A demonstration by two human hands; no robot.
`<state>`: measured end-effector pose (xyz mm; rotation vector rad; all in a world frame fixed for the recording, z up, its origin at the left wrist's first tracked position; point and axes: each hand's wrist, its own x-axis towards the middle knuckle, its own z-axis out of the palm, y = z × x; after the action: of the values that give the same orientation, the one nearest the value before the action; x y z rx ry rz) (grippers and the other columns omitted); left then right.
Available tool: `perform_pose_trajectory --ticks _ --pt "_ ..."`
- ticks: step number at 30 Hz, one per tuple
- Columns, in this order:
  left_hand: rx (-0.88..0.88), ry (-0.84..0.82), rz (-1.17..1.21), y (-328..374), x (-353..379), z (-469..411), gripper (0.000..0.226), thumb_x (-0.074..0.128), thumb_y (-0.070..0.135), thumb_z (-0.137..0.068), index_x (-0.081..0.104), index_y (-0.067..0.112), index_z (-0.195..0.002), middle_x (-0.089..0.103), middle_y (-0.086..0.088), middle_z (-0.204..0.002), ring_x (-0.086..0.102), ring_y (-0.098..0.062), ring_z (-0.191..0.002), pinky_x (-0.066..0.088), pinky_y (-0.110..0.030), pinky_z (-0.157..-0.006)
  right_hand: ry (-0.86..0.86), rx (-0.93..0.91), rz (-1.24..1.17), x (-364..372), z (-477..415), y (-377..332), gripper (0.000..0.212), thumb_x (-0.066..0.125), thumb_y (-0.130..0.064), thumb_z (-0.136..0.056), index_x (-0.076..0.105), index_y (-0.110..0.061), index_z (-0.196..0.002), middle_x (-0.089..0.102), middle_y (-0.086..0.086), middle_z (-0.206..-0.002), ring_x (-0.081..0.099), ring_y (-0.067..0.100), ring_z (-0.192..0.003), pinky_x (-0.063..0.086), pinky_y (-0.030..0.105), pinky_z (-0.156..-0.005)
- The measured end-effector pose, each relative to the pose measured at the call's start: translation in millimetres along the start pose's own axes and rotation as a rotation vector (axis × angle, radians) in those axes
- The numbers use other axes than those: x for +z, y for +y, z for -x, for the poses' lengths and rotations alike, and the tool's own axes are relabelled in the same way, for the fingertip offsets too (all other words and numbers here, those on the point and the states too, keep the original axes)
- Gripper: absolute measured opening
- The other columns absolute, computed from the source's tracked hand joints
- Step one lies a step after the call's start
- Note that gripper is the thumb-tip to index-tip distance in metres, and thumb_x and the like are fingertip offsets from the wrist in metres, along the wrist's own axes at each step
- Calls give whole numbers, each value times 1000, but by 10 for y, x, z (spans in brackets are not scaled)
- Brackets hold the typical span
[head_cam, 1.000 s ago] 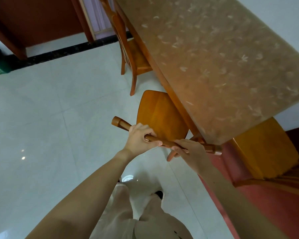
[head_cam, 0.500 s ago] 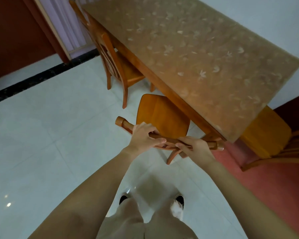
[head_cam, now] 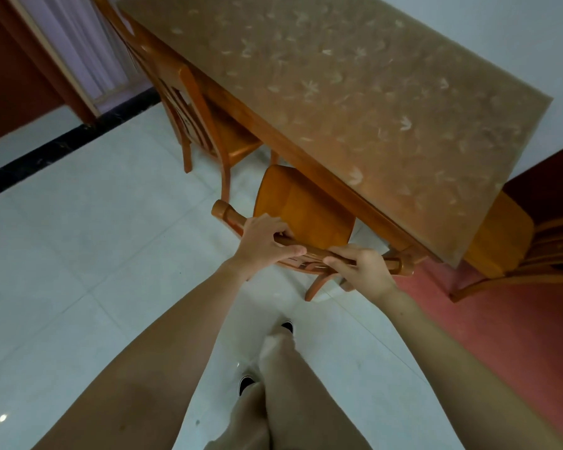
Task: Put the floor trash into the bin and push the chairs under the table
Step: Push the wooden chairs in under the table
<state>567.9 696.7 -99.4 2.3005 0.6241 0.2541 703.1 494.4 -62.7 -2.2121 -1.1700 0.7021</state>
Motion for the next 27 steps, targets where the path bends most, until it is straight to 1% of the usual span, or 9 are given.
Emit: perform_pose_trajectory --ticks 4,7,9,12,15,19,22,25,27 --pt "16 -43 30 -183 -162 -244 37 65 69 -71 65 32 -73 60 16 -78 48 -3 -90 28 -31 -90 38 6 -1 77 -242 -113 27 61 -33 -95 68 -24 -119 66 -4 -95 64 15 -74 59 42 -67" --pt "42 -34 57 -312 -266 -414 37 66 68 -71 66 32 -72 60 17 -75 51 -3 -89 29 -32 -91 99 -11 19 138 -420 -147 28 62 -36 -93 69 -25 -118 67 -3 -93 63 16 -77 58 41 -63" --pt "55 -28 75 -386 -344 -521 35 68 67 -71 66 32 -71 60 18 -73 53 -4 -87 33 -34 -92 176 -30 44 200 -534 -158 27 63 -40 -92 71 -26 -114 67 -5 -92 63 17 -79 55 38 -64" --pt "83 -61 67 -493 -489 -736 32 69 64 -71 66 32 -71 60 19 -72 54 -5 -85 36 -38 -91 292 -39 51 333 -753 -181 39 56 -53 -90 73 -25 -111 70 -8 -93 63 14 -83 52 42 -69" --pt "87 -82 77 -586 -641 -912 30 71 62 -70 66 32 -72 61 20 -73 55 -5 -84 38 -39 -89 366 -32 59 420 -944 -261 40 56 -53 -90 73 -23 -110 71 -6 -93 64 16 -83 53 44 -71" --pt "81 -135 67 -710 -814 -1125 29 71 63 -70 67 35 -74 62 20 -76 55 -4 -88 37 -39 -91 374 2 59 452 -1159 -417 37 58 -51 -90 73 -23 -110 71 -7 -94 63 17 -83 52 44 -72" --pt "85 -147 56 -790 -897 -1233 32 67 67 -70 67 36 -77 62 23 -78 56 -4 -87 41 -41 -89 388 35 59 482 -1266 -508 31 64 -46 -89 74 -23 -108 71 -7 -95 63 17 -84 51 43 -73" --pt "84 -165 53 -779 -942 -1245 32 66 67 -71 67 35 -79 62 22 -80 56 -5 -87 44 -41 -88 391 58 41 491 -1282 -579 37 60 -53 -88 74 -24 -108 72 -8 -97 63 15 -86 51 43 -76" --pt "127 -150 71 -745 -951 -1216 28 66 62 -72 67 35 -80 63 21 -80 57 -6 -84 45 -41 -86 375 99 -8 491 -1274 -607 42 56 -58 -88 74 -26 -108 72 -11 -99 62 13 -88 51 43 -79"
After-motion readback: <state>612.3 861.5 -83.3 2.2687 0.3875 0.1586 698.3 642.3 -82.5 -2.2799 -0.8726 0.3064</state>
